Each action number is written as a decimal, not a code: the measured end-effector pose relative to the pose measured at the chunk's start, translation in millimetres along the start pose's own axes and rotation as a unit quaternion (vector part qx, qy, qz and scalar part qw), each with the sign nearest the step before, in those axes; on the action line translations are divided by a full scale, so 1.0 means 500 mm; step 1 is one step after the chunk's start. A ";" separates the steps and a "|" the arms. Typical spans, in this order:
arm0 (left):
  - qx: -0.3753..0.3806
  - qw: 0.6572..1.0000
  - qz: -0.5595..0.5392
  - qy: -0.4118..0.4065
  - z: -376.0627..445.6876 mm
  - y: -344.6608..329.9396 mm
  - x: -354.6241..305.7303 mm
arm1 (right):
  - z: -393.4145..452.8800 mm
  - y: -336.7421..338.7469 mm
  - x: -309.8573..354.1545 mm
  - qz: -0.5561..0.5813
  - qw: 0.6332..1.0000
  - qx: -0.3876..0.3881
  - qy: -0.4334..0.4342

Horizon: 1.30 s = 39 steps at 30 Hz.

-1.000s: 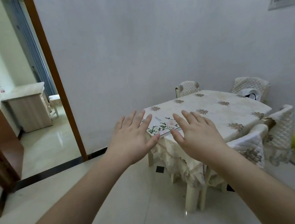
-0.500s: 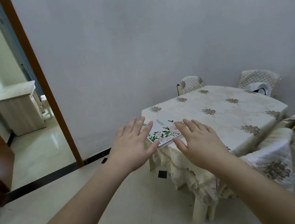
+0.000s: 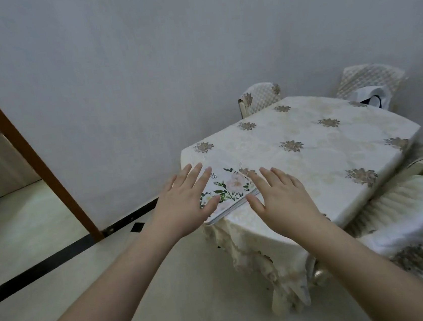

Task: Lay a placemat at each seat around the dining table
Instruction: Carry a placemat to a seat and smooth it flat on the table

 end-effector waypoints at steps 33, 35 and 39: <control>0.132 0.975 -0.088 -0.155 0.463 -0.580 0.377 | 0.525 -0.527 0.093 0.030 0.969 0.079 -0.233; 0.146 0.972 -0.084 -0.161 0.484 -0.608 0.376 | 0.528 -0.558 0.064 0.038 0.962 0.106 -0.249; 0.181 0.967 -0.070 -0.168 0.530 -0.664 0.375 | 0.546 -0.607 -0.003 0.036 0.958 0.140 -0.249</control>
Point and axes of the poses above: each hand's wrist, its own z-axis towards the middle knuckle, its own y-axis out of the back of the hand, x = y × z, the point moved 7 cm from there along z, towards the middle knuckle, and after that the axes turned 5 degrees about -y, right-handed, at the moved point
